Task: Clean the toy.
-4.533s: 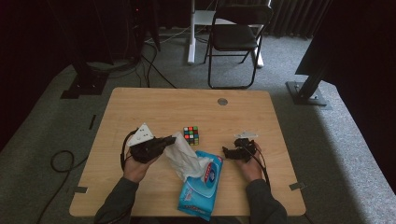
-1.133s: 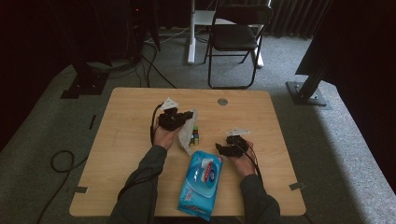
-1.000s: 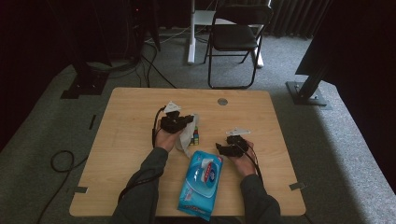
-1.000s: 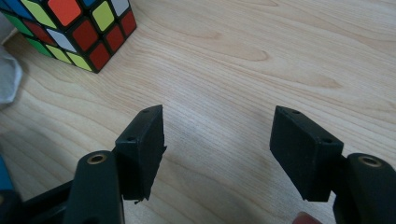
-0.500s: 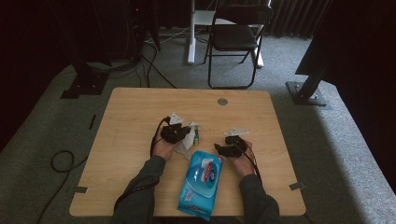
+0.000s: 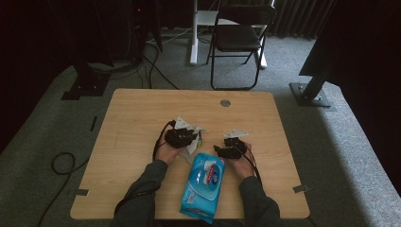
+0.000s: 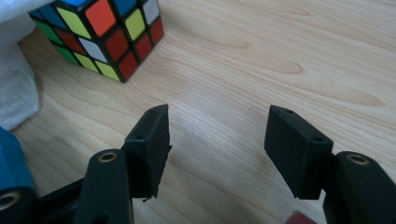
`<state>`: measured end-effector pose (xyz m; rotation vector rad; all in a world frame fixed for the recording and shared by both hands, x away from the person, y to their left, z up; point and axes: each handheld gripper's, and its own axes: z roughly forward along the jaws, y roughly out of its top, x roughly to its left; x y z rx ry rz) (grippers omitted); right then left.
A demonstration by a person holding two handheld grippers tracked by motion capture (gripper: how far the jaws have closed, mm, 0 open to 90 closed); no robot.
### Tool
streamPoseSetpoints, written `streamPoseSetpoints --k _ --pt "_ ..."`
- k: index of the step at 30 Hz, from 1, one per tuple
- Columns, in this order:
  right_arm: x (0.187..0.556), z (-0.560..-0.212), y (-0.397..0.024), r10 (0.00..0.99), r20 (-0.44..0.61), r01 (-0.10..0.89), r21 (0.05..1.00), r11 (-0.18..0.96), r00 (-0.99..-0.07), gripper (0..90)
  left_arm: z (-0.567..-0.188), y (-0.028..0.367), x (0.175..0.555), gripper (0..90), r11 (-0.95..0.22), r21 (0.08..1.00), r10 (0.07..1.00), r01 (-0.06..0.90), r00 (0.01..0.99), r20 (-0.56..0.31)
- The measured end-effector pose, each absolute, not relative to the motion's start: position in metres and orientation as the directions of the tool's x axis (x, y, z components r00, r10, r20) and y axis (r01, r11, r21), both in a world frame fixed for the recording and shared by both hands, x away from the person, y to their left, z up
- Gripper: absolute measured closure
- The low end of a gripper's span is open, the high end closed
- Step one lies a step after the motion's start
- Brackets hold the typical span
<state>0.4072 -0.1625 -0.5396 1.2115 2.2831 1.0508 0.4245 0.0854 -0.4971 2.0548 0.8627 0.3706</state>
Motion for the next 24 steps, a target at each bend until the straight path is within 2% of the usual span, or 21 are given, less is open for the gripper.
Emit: streamPoseSetpoints --k 8,11,13,19,24 --pt "0.412 -0.527 -0.153 0.801 0.023 0.531 0.761 0.374 -0.598 39.7 -0.497 0.078 0.426 64.4 -0.418 0.803 0.674 0.425 0.738 -0.040" --pt "0.413 -0.523 -0.148 0.791 0.017 0.517 0.766 0.383 -0.612 39.7 -0.498 0.077 0.424 59.3 -0.429 0.804 0.671 0.411 0.741 -0.021" --pt "0.413 -0.522 -0.145 0.784 0.012 0.510 0.766 0.392 -0.621 39.6 -0.498 0.077 0.424 59.5 -0.428 0.806 0.675 0.410 0.738 -0.017" --pt "0.415 -0.523 -0.139 0.764 0.018 0.497 0.770 0.401 -0.645 38.1 -0.498 0.081 0.427 72.3 -0.396 0.806 0.698 0.440 0.715 -0.047" --pt "0.417 -0.526 -0.136 0.753 0.046 0.502 0.771 0.391 -0.656 36.4 -0.497 0.081 0.428 81.3 -0.419 0.803 0.702 0.424 0.712 -0.010"
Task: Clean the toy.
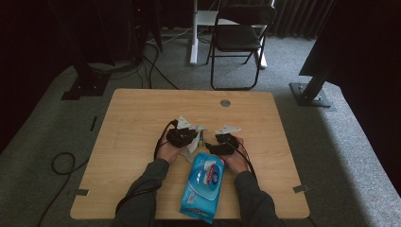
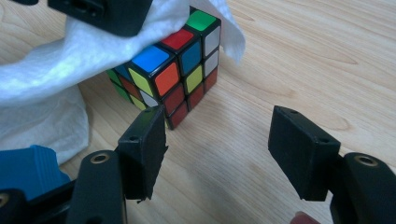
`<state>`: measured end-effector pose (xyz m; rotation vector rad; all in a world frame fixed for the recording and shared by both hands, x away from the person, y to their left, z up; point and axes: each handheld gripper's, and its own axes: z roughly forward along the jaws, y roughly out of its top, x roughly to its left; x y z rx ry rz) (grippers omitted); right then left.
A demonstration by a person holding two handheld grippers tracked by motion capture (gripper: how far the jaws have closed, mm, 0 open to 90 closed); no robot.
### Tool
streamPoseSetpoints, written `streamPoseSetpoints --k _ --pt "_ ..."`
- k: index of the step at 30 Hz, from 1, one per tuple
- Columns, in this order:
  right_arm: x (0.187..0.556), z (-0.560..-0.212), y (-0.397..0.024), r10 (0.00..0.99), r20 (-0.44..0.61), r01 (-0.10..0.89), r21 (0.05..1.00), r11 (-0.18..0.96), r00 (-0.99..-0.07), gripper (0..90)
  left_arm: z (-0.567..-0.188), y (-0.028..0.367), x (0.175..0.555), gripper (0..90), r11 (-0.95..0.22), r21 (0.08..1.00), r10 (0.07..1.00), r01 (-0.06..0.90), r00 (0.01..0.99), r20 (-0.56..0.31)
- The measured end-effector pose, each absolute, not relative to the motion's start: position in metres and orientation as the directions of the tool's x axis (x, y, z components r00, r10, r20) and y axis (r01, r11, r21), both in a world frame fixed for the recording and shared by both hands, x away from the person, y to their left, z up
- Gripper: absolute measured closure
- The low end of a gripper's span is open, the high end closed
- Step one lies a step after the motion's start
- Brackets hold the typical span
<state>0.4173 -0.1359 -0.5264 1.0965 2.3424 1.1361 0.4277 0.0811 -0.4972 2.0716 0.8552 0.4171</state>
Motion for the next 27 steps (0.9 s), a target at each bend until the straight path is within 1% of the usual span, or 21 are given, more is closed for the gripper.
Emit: streamPoseSetpoints --k 6,9,12,14,20,24,27 --pt "0.421 -0.526 -0.130 0.733 0.052 0.492 0.773 0.401 -0.679 35.1 -0.496 0.085 0.433 86.5 -0.386 0.796 0.703 0.466 0.707 -0.073" --pt "0.425 -0.525 -0.126 0.711 0.040 0.478 0.767 0.429 -0.702 32.8 -0.496 0.087 0.434 87.0 -0.375 0.793 0.701 0.480 0.707 -0.095" --pt "0.429 -0.526 -0.126 0.692 0.056 0.478 0.764 0.434 -0.719 32.6 -0.497 0.089 0.435 87.1 -0.359 0.796 0.698 0.488 0.706 -0.118" --pt "0.431 -0.527 -0.126 0.680 0.058 0.468 0.768 0.438 -0.731 30.6 -0.498 0.089 0.436 87.2 -0.353 0.795 0.676 0.494 0.722 -0.148" --pt "0.435 -0.530 -0.129 0.665 0.064 0.464 0.766 0.446 -0.744 28.3 -0.496 0.084 0.438 87.2 -0.384 0.787 0.665 0.484 0.736 -0.128" --pt "0.434 -0.532 -0.129 0.656 0.067 0.462 0.764 0.451 -0.752 34.0 -0.497 0.079 0.437 87.2 -0.379 0.790 0.662 0.483 0.737 -0.133" --pt "0.431 -0.532 -0.128 0.634 0.074 0.447 0.771 0.453 -0.770 43.1 -0.496 0.073 0.437 87.1 -0.393 0.789 0.657 0.473 0.744 -0.119"
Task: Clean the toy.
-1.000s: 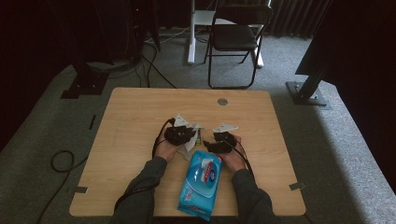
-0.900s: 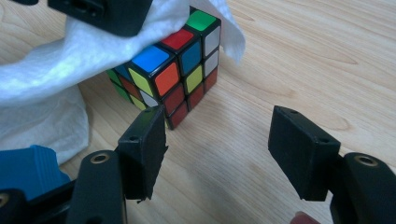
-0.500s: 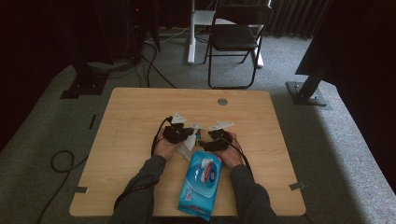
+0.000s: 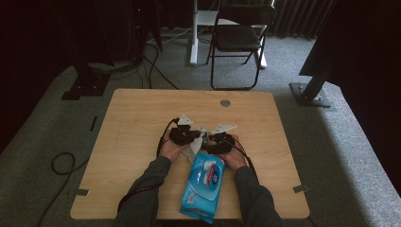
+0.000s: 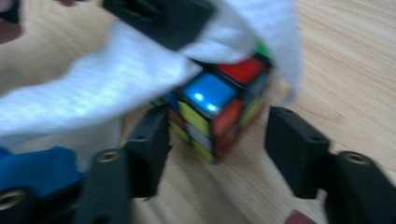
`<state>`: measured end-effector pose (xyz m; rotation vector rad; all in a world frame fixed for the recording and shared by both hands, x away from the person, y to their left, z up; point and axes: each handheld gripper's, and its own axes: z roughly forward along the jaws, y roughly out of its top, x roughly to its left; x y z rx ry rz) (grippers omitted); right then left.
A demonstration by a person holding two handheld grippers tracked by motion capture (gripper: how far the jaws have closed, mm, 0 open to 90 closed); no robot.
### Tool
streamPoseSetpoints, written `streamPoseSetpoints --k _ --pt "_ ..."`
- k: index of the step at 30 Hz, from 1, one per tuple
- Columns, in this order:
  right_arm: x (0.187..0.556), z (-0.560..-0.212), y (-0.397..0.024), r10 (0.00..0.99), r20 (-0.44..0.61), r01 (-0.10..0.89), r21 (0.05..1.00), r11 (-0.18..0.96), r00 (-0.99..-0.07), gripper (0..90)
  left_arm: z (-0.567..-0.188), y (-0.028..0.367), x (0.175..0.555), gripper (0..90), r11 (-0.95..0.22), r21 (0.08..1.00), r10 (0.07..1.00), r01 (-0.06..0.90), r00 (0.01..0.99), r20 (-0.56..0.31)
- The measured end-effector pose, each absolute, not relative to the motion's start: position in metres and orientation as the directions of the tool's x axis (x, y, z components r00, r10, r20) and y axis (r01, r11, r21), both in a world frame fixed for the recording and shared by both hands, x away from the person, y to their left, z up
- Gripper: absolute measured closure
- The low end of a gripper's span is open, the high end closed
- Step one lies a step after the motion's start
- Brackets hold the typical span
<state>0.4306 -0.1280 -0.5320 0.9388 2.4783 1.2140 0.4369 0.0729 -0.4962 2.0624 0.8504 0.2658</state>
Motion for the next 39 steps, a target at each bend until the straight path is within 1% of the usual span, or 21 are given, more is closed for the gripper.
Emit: streamPoseSetpoints --k 3,5,7,8,12,17,19,23,26,29,31,32,34,35,38,39 --pt "0.428 -0.531 -0.126 0.629 0.038 0.420 0.775 0.472 -0.776 46.1 -0.495 0.070 0.437 86.8 -0.413 0.782 0.658 0.467 0.746 -0.097" --pt "0.426 -0.530 -0.127 0.627 0.020 0.407 0.777 0.481 -0.779 52.8 -0.494 0.071 0.438 86.7 -0.414 0.782 0.663 0.467 0.743 -0.092" --pt "0.425 -0.530 -0.130 0.624 0.016 0.399 0.781 0.479 -0.781 61.4 -0.494 0.072 0.439 86.5 -0.409 0.783 0.668 0.468 0.738 -0.092" --pt "0.424 -0.529 -0.131 0.623 0.022 0.399 0.786 0.473 -0.782 63.6 -0.494 0.072 0.439 86.4 -0.413 0.784 0.670 0.464 0.738 -0.084" --pt "0.424 -0.527 -0.133 0.606 0.038 0.389 0.798 0.460 -0.794 67.7 -0.493 0.074 0.439 85.5 -0.419 0.783 0.690 0.460 0.721 -0.054" --pt "0.423 -0.525 -0.134 0.579 0.037 0.365 0.809 0.462 -0.815 77.1 -0.494 0.087 0.440 85.3 -0.376 0.789 0.738 0.485 0.672 -0.062" --pt "0.422 -0.524 -0.135 0.572 0.039 0.361 0.809 0.463 -0.820 78.8 -0.494 0.089 0.440 84.9 -0.375 0.787 0.738 0.489 0.671 -0.065" --pt "0.423 -0.524 -0.134 0.575 0.038 0.363 0.810 0.461 -0.817 73.9 -0.493 0.087 0.440 83.8 -0.382 0.781 0.742 0.494 0.668 -0.060" --pt "0.422 -0.525 -0.130 0.553 0.050 0.359 0.809 0.466 -0.832 75.3 -0.493 0.084 0.442 83.0 -0.384 0.780 0.739 0.495 0.670 -0.062" --pt "0.420 -0.523 -0.126 0.521 0.036 0.329 0.812 0.482 -0.853 75.1 -0.492 0.081 0.443 83.0 -0.396 0.776 0.734 0.491 0.677 -0.055" --pt "0.420 -0.522 -0.126 0.524 0.023 0.323 0.810 0.489 -0.851 70.9 -0.492 0.081 0.442 83.1 -0.402 0.774 0.733 0.489 0.678 -0.048" --pt "0.420 -0.522 -0.127 0.528 0.025 0.325 0.813 0.483 -0.849 64.3 -0.491 0.081 0.442 83.1 -0.400 0.775 0.732 0.489 0.680 -0.051" --pt "0.421 -0.522 -0.128 0.556 0.022 0.341 0.809 0.478 -0.831 48.1 -0.491 0.083 0.441 83.1 -0.391 0.782 0.732 0.486 0.679 -0.057" --pt "0.422 -0.522 -0.129 0.572 0.026 0.356 0.806 0.473 -0.820 43.1 -0.491 0.085 0.440 83.1 -0.386 0.785 0.734 0.484 0.677 -0.057" --pt "0.426 -0.522 -0.130 0.593 0.048 0.384 0.803 0.455 -0.804 33.1 -0.491 0.088 0.439 83.2 -0.386 0.785 0.736 0.485 0.675 -0.055" --pt "0.428 -0.522 -0.130 0.595 0.058 0.395 0.798 0.455 -0.802 31.8 -0.490 0.089 0.439 83.2 -0.383 0.786 0.738 0.486 0.672 -0.056"
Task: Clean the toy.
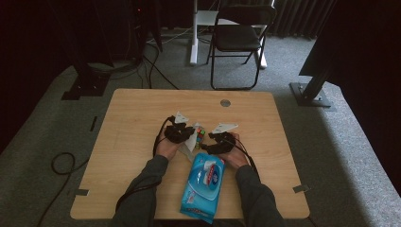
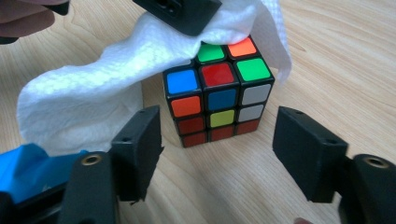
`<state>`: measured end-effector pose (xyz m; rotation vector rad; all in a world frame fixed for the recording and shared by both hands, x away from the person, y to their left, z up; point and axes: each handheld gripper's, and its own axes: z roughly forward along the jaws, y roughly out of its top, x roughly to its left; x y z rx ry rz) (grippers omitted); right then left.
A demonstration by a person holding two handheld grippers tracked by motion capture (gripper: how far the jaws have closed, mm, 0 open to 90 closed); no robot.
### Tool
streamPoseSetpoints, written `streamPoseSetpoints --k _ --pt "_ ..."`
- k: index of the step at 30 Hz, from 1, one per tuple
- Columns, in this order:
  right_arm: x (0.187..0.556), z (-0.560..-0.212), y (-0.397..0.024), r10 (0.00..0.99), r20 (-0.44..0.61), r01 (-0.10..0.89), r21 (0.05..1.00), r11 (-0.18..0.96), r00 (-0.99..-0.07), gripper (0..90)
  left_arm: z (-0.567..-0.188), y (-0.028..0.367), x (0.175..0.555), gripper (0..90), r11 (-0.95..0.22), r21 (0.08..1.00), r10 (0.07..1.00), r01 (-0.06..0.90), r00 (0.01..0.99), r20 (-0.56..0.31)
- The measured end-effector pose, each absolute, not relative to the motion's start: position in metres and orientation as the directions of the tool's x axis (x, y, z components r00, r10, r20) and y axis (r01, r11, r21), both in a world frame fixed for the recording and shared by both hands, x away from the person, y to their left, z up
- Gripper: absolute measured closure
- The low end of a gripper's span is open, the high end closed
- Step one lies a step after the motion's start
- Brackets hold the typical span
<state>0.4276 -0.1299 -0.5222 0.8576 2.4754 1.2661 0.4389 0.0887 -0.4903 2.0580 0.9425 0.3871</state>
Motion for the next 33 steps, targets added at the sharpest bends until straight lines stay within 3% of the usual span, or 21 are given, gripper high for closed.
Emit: streamPoseSetpoints --k 8,16,18,21,33 --pt "0.437 -0.523 -0.122 0.593 0.054 0.405 0.780 0.477 -0.803 23.9 -0.494 0.092 0.441 84.3 -0.360 0.781 0.742 0.510 0.664 -0.092" --pt "0.443 -0.532 -0.116 0.606 0.064 0.419 0.779 0.467 -0.793 22.3 -0.494 0.078 0.442 85.4 -0.378 0.780 0.697 0.498 0.708 -0.113" --pt "0.443 -0.533 -0.115 0.604 0.059 0.410 0.785 0.463 -0.795 23.1 -0.493 0.074 0.443 85.4 -0.393 0.774 0.680 0.497 0.723 -0.119" --pt "0.444 -0.534 -0.114 0.585 0.057 0.393 0.793 0.466 -0.809 31.8 -0.492 0.068 0.443 85.4 -0.422 0.767 0.671 0.483 0.736 -0.095" --pt "0.442 -0.542 -0.117 0.582 0.035 0.379 0.791 0.481 -0.812 30.9 -0.489 0.063 0.443 85.5 -0.476 0.753 0.652 0.454 0.757 -0.044"
